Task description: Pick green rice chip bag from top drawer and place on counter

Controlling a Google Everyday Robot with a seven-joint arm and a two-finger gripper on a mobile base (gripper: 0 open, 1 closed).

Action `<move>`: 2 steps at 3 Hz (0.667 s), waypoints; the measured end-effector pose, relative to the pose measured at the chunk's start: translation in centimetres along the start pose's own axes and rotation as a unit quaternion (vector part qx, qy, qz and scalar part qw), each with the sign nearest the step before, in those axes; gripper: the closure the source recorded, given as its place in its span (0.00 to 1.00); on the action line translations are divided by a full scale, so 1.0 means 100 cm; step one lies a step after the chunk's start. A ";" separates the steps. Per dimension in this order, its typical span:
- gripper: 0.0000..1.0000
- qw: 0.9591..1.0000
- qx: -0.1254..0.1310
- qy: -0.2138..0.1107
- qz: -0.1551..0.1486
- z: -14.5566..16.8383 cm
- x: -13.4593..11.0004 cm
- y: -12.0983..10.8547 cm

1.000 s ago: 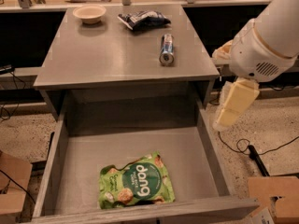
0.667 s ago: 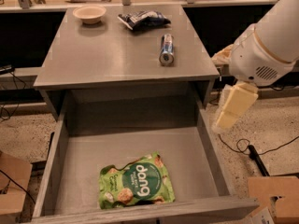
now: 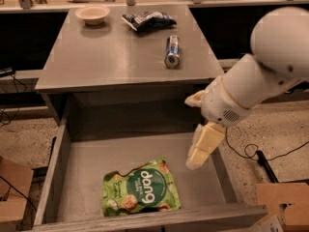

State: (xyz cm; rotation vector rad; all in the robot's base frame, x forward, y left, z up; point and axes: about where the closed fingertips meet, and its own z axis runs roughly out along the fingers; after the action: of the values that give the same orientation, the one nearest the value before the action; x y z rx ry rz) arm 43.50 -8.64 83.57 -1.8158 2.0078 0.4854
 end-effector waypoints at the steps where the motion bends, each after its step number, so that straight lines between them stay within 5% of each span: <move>1: 0.00 0.998 -0.045 -0.037 0.000 0.043 -0.002 0.010; 2: 0.00 0.998 -0.049 -0.039 0.001 0.045 -0.003 0.011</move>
Offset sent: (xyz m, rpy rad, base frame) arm -0.0065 0.0208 -0.0303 0.0687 0.0594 0.0382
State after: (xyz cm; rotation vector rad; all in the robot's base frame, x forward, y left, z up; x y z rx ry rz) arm 42.68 -6.04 79.76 -1.8221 1.9646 0.6555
